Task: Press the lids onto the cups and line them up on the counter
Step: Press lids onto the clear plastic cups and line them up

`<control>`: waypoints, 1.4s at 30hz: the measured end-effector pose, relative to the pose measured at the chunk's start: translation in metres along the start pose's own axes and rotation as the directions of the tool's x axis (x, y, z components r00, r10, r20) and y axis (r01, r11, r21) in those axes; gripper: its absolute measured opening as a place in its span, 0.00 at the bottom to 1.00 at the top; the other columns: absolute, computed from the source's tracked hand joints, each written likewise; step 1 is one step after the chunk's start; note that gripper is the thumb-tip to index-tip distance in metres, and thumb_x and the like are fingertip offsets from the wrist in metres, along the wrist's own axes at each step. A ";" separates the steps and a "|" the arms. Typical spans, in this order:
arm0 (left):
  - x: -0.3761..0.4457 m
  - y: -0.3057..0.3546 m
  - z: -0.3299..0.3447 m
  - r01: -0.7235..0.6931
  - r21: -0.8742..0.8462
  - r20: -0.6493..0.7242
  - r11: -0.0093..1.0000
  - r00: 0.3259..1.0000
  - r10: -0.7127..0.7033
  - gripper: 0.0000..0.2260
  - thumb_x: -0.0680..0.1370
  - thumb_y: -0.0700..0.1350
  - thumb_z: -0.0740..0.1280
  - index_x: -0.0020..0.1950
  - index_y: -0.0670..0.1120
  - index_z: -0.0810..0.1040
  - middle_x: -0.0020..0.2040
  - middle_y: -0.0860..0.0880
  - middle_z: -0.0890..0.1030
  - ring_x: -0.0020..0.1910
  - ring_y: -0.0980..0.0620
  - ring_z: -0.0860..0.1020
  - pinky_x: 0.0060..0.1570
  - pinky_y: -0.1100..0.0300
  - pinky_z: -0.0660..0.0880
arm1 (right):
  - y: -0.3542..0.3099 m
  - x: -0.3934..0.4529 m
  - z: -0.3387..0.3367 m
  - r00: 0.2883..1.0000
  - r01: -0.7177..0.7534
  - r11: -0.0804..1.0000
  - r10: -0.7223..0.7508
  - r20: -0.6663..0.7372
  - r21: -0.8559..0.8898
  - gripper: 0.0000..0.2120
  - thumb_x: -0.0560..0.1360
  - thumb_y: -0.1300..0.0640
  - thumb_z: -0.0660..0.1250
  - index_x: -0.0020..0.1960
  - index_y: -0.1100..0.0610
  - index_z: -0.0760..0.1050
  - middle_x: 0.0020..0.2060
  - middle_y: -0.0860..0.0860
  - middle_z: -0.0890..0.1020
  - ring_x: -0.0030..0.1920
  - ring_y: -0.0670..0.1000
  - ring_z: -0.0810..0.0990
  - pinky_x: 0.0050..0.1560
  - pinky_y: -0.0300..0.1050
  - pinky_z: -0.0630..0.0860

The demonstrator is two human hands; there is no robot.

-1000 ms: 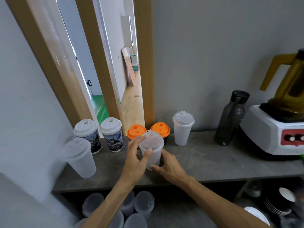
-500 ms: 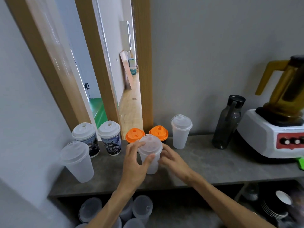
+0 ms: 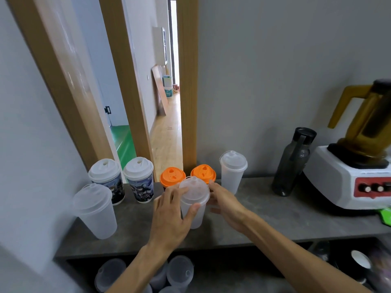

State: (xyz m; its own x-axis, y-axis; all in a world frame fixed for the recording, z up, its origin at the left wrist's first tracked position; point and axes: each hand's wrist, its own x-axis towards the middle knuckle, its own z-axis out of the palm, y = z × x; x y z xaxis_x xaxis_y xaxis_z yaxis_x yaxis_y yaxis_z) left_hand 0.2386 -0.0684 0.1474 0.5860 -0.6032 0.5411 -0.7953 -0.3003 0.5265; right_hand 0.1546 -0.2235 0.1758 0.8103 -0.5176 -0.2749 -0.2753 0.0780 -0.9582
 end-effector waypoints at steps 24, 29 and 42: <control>0.007 0.015 -0.017 0.020 0.387 -0.068 0.922 0.998 0.007 0.25 0.70 0.67 0.67 0.57 0.51 0.73 0.56 0.51 0.77 0.52 0.49 0.75 0.50 0.53 0.67 | -0.010 0.014 -0.003 0.975 -0.171 0.980 0.153 -0.164 -0.104 0.21 0.82 0.40 0.60 0.48 0.57 0.81 0.44 0.53 0.86 0.50 0.55 0.85 0.57 0.53 0.79; -0.001 -0.022 -0.066 0.160 0.481 -0.178 0.862 0.981 -0.083 0.27 0.69 0.62 0.74 0.58 0.47 0.71 0.58 0.45 0.79 0.53 0.43 0.76 0.52 0.47 0.72 | 0.018 0.003 -0.009 0.987 -0.122 0.958 0.089 -0.136 -0.259 0.17 0.83 0.47 0.61 0.49 0.61 0.80 0.41 0.54 0.84 0.42 0.50 0.82 0.40 0.40 0.75; -0.008 -0.018 -0.084 0.214 0.671 -0.112 0.710 0.976 -0.188 0.33 0.68 0.60 0.75 0.63 0.40 0.72 0.64 0.37 0.75 0.58 0.35 0.73 0.52 0.41 0.68 | 0.042 -0.013 -0.034 0.995 -0.044 0.887 -0.001 -0.098 -0.460 0.09 0.81 0.50 0.65 0.48 0.55 0.79 0.41 0.51 0.85 0.39 0.45 0.83 0.39 0.39 0.76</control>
State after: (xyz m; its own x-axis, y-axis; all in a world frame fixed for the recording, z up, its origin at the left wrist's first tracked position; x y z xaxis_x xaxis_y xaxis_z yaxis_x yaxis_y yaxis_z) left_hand 0.2612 0.0040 0.1890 0.7386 -0.4492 0.5027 -0.5432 -0.8382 0.0492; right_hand 0.1151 -0.2426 0.1423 0.7561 -0.5984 -0.2650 -0.5179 -0.2995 -0.8013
